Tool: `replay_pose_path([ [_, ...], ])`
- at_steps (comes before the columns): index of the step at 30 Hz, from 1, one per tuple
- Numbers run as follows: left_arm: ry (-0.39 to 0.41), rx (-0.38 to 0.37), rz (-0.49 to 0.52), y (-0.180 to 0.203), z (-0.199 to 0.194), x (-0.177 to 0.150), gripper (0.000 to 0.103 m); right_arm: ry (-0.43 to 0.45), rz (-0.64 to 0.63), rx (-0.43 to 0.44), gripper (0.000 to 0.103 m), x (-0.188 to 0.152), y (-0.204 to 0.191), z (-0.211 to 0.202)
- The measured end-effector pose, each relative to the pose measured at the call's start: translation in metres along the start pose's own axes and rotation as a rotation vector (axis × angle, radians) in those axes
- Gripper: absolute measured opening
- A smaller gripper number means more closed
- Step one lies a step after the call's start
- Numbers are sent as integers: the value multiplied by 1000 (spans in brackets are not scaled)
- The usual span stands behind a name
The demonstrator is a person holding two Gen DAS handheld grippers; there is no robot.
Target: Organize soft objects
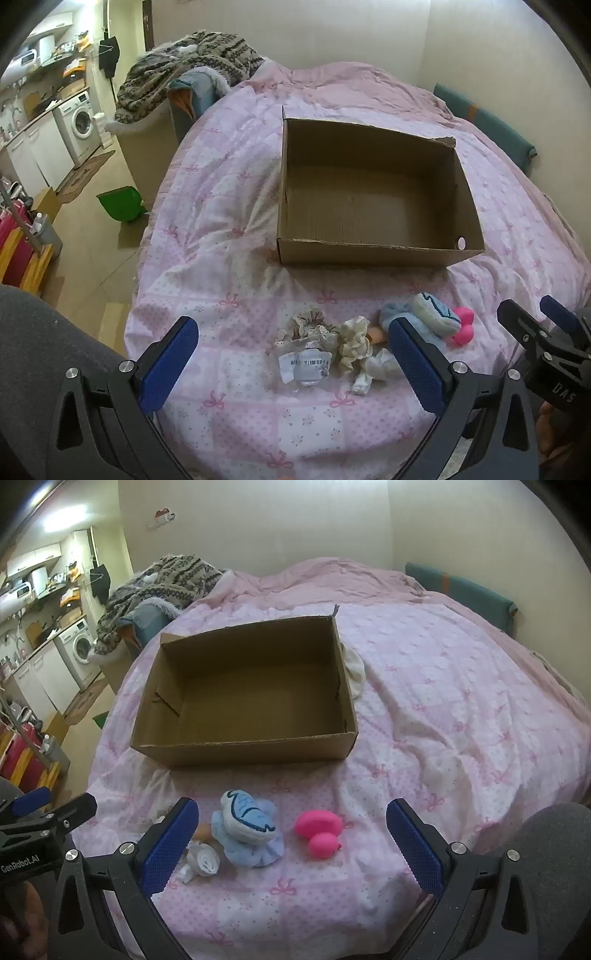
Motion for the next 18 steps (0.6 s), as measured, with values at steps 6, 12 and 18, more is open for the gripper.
replay_pose_path([
  [6,4,-4,-1,-1,-1,0,103,1,3,4,103,-1,0,1],
  [12,-10,-3,-5,0,2,-1,103,0,5,4,103,0,-2,-1],
  [18,-11,-5,-7,0,1,0,103,3,10,4,103,-1,0,1],
])
Point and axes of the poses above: each gripper's, at about its wrist camera, not at the fingertips, and z roughly the way its jaws point, y to its right, x to its top, the point moved 5 cm from there along z, roughly the way its jaws point, and after that the axes turned 1 degree about -y, right-handed, at the moved point
